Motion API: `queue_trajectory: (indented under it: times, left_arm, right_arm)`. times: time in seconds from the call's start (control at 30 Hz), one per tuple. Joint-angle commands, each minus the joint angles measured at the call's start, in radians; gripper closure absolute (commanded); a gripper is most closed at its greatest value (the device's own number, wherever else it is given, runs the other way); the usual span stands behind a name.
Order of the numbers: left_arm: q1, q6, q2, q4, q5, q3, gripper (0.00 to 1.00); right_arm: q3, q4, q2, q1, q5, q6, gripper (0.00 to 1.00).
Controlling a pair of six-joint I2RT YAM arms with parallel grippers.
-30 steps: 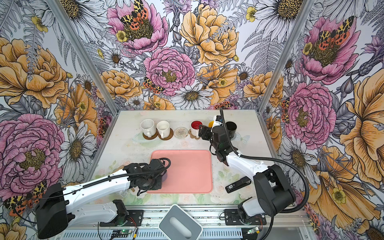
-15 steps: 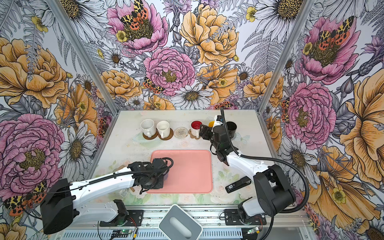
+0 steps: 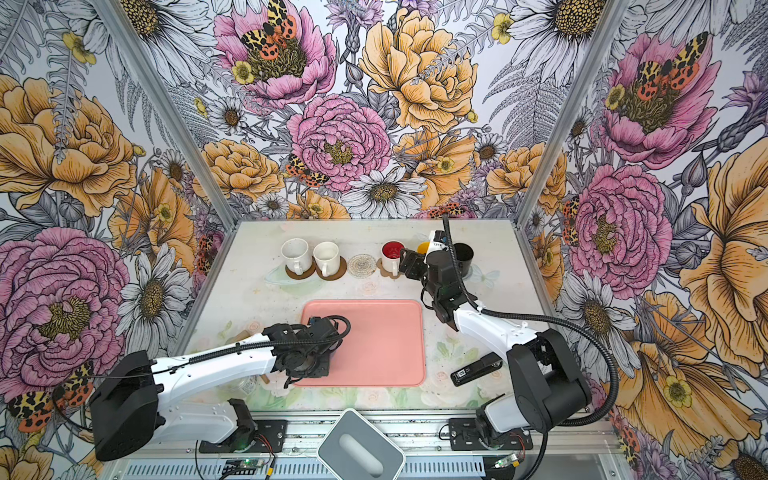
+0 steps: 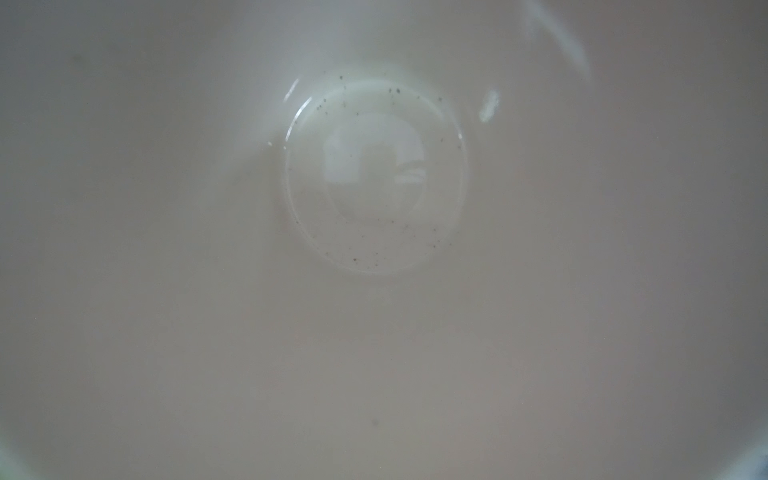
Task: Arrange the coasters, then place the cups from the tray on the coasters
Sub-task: 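Grip the lavender mug's rim from inside with the left gripper and lift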
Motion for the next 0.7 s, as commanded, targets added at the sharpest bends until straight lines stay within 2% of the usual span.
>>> queue_trajectory:
  times: [0.0, 0.27, 0.47, 0.63, 0.67]
  left_arm:
    - [-0.011, -0.016, 0.018, 0.036, -0.016, -0.011, 0.85]
    - [-0.018, -0.021, 0.035, 0.037, -0.018, -0.005, 0.74]
    - [-0.024, -0.028, 0.028, 0.037, -0.028, -0.005, 0.59]
    - [-0.03, -0.042, 0.005, 0.037, -0.05, -0.003, 0.58]
    - [-0.031, -0.046, 0.001, 0.038, -0.082, -0.003, 0.58]
  right_arm:
    - [0.019, 0.01, 0.018, -0.007, -0.016, 0.008, 0.19]
    - [0.02, 0.01, 0.024, -0.008, -0.022, 0.011, 0.19]
    - [0.023, 0.009, 0.029, -0.009, -0.026, 0.016, 0.19]
    - [0.028, 0.01, 0.037, -0.011, -0.033, 0.019, 0.19]
    - [0.029, 0.01, 0.04, -0.012, -0.035, 0.021, 0.19]
